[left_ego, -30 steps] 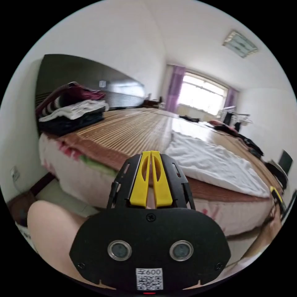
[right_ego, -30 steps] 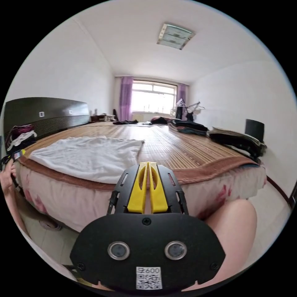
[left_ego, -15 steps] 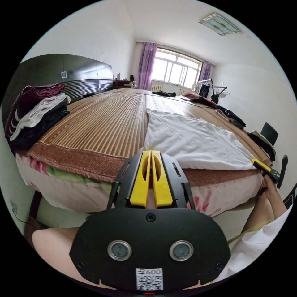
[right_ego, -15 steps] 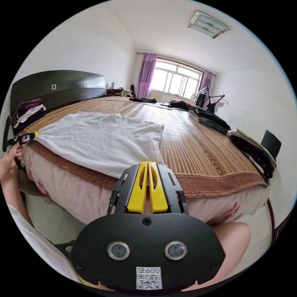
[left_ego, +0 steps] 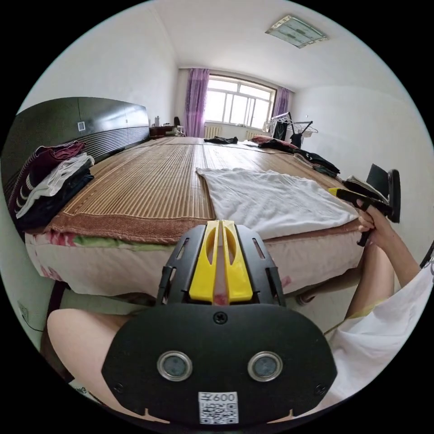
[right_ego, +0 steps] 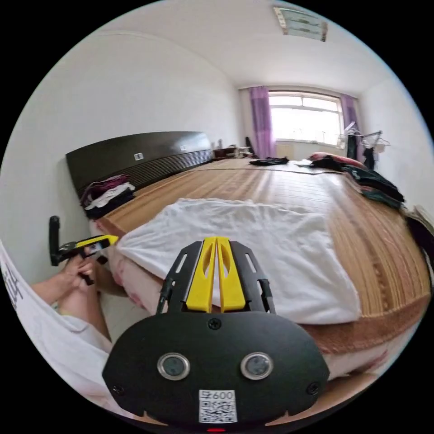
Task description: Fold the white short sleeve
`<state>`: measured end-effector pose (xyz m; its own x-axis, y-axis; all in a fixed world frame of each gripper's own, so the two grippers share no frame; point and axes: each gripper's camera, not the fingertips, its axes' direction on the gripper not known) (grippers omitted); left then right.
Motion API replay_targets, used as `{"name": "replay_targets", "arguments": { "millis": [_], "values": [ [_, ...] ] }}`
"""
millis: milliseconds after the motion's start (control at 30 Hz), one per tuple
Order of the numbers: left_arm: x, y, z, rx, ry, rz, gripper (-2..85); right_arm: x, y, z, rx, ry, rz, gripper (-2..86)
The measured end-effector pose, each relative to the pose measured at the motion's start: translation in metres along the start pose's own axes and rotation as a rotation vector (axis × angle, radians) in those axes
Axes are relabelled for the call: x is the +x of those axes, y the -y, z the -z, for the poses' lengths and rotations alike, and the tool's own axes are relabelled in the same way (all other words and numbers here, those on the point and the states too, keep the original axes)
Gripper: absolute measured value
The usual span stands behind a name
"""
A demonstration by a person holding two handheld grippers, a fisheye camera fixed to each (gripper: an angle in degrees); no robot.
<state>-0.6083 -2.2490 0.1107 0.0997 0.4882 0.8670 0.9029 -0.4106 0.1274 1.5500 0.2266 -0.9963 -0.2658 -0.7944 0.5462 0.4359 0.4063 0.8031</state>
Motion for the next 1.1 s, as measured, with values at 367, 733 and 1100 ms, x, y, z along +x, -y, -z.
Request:
{"name": "replay_targets", "arguments": {
  "millis": [367,733,1100],
  "values": [
    [-0.049,-0.022,0.024,0.000,-0.157,0.231,0.2,-0.113,0.107,-0.254,-0.706,0.634,0.178,-0.9],
    [-0.056,-0.032,0.060,0.039,-0.183,0.270,0.3,-0.037,0.198,-0.299,-0.537,0.626,0.027,-0.9],
    [-0.013,-0.008,0.077,-0.042,-0.110,-0.042,0.7,-0.074,0.206,-0.341,-0.869,0.919,0.044,-0.9]
  ]
}}
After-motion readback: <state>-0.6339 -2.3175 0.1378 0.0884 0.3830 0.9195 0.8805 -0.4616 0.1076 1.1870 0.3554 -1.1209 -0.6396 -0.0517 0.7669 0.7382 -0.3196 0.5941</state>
